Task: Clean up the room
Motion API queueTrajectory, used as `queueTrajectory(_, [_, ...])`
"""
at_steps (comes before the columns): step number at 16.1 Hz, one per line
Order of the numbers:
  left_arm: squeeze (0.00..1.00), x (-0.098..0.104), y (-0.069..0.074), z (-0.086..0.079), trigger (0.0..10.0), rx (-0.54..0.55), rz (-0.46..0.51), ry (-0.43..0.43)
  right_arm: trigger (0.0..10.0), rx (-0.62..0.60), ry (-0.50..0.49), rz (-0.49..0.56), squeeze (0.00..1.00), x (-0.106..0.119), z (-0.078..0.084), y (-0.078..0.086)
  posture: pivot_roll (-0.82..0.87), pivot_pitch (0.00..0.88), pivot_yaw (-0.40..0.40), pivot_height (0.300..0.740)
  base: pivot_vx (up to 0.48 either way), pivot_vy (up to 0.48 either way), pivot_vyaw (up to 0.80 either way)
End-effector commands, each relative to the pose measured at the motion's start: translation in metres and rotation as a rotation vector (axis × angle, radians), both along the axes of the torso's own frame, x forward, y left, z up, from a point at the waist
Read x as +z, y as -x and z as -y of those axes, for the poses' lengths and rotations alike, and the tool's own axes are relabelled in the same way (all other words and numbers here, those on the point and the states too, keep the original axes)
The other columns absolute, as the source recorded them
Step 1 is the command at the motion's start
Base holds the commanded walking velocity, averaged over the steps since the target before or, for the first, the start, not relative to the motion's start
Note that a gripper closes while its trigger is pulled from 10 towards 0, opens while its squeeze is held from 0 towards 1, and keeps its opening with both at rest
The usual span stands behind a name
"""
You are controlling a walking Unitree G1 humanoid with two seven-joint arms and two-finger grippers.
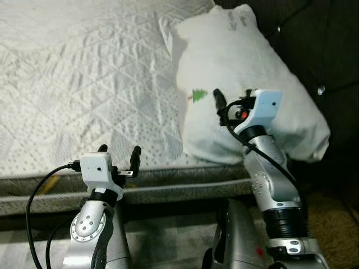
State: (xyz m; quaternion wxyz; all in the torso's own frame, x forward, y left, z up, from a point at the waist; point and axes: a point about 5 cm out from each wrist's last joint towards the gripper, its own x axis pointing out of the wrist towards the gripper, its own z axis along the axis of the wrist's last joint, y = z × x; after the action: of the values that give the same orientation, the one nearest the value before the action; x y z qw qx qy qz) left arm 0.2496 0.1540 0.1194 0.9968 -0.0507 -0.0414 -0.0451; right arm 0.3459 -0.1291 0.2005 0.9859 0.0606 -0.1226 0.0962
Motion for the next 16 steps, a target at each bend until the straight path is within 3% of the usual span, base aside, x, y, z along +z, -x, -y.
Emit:
queueTrajectory(1, [0.0, -0.001, 0.002, 0.001, 10.0, -0.003, -0.005, -0.007, 10.0, -0.01, 0.0, 0.003, 0.0, 0.003, 0.002, -0.001, 0.09, 0.169, -0.074, 0.563, 0.0, 0.0, 0.0])
queueTrajectory(16, [0.0, -0.001, 0.002, 0.002, 10.0, -0.011, -0.009, -0.016, 10.0, -0.066, 0.023, -0.033, 0.0, -0.008, 0.009, 0.0, 0.1, 0.174, -0.065, 0.733, 0.0, 0.0, 0.0])
